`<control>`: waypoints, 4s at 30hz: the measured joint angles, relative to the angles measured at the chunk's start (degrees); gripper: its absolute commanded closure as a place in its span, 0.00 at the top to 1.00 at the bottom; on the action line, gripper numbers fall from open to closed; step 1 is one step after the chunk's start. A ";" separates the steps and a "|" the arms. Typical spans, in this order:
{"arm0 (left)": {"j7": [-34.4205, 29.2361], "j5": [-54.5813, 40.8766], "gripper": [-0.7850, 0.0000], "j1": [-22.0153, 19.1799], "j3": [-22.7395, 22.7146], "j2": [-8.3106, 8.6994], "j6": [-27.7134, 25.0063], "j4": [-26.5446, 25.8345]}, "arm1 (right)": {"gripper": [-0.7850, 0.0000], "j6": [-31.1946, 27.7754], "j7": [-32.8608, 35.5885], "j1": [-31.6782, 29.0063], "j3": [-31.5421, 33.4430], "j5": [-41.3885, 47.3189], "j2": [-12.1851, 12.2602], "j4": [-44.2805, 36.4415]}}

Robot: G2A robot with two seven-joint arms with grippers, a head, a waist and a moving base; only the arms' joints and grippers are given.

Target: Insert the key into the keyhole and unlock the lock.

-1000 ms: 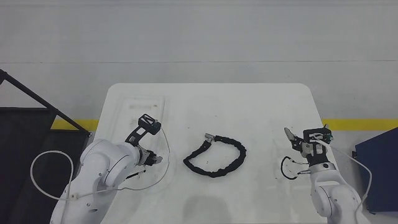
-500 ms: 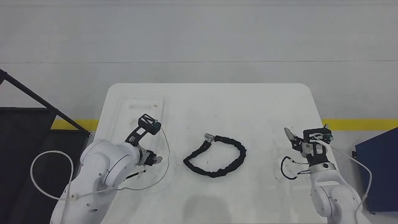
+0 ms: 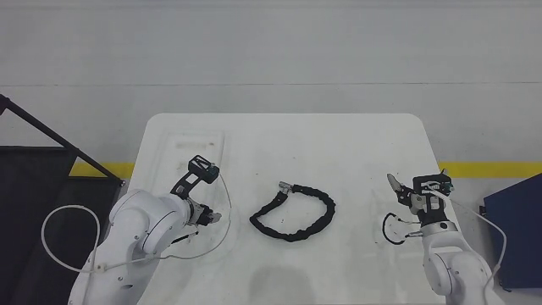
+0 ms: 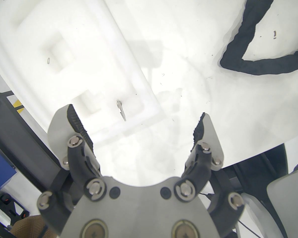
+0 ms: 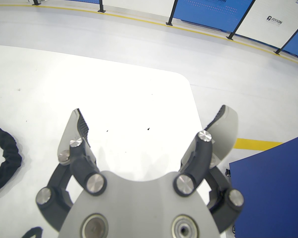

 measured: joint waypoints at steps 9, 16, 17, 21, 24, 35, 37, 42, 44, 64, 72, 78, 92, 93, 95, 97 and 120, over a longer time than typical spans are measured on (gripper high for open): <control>1.23 -0.46 1.00 1.45 -0.70 -0.01 1.94 0.40 | 1.00 0.00 0.00 0.00 0.00 0.00 0.00 0.00; -1.12 -0.27 1.00 6.16 -3.61 0.72 5.50 -0.20 | 1.00 0.00 0.00 0.00 0.00 0.00 0.00 0.00; -1.09 0.10 1.00 6.31 -4.02 0.94 5.32 -0.30 | 1.00 0.00 0.00 0.00 0.00 0.00 0.00 0.00; -1.08 0.60 1.00 5.37 -4.21 1.38 4.94 0.25 | 1.00 0.00 0.00 0.00 0.00 0.00 0.00 0.00; -1.08 0.39 1.00 4.41 -3.28 1.49 5.39 1.04 | 1.00 0.00 0.00 0.00 0.00 0.00 0.00 0.00; -1.08 -0.04 1.00 0.91 -0.87 1.78 7.51 3.06 | 1.00 0.00 0.00 0.00 0.00 0.00 0.00 0.00; -1.08 -0.04 1.00 0.95 -0.88 1.78 7.49 3.05 | 1.00 0.00 0.00 0.00 0.00 0.00 0.00 0.00; -1.08 -0.03 1.00 0.95 -0.89 1.78 7.48 3.04 | 1.00 0.00 0.00 0.00 0.00 0.00 0.00 0.00; -1.08 -0.03 1.00 0.95 -0.89 1.78 7.48 3.04 | 1.00 0.00 0.00 0.00 0.00 0.00 0.00 0.00; 0.17 -1.32 1.00 1.34 -1.67 1.69 8.78 4.27 | 1.00 0.00 0.00 0.00 0.00 0.00 0.00 0.00; -0.09 -3.59 0.99 0.84 -4.09 1.71 12.47 7.19 | 1.00 0.00 0.00 0.00 0.00 0.00 0.00 0.00; -0.36 -3.65 0.56 0.19 -3.40 1.69 12.48 7.57 | 1.00 0.00 0.00 0.00 0.00 0.00 0.00 0.00; -0.64 -2.86 0.47 -2.09 -0.69 1.47 13.14 9.47 | 1.00 0.00 0.00 0.00 0.00 0.00 0.00 0.00; -0.52 -2.73 0.47 -2.26 -0.57 1.46 13.14 9.68 | 1.00 0.00 0.00 0.00 0.00 0.00 0.00 0.00; -0.19 -2.56 0.46 -2.60 -0.29 1.43 13.12 10.09 | 1.00 0.00 0.00 0.00 0.00 0.00 0.00 0.00; 0.22 -2.66 0.46 -2.87 -0.05 1.39 13.12 10.29 | 1.00 0.00 0.00 0.00 0.00 0.00 0.00 0.00; -1.13 -1.89 0.00 -3.26 -1.47 1.61 14.63 8.55 | 1.00 0.00 0.00 0.00 0.00 0.00 0.00 0.00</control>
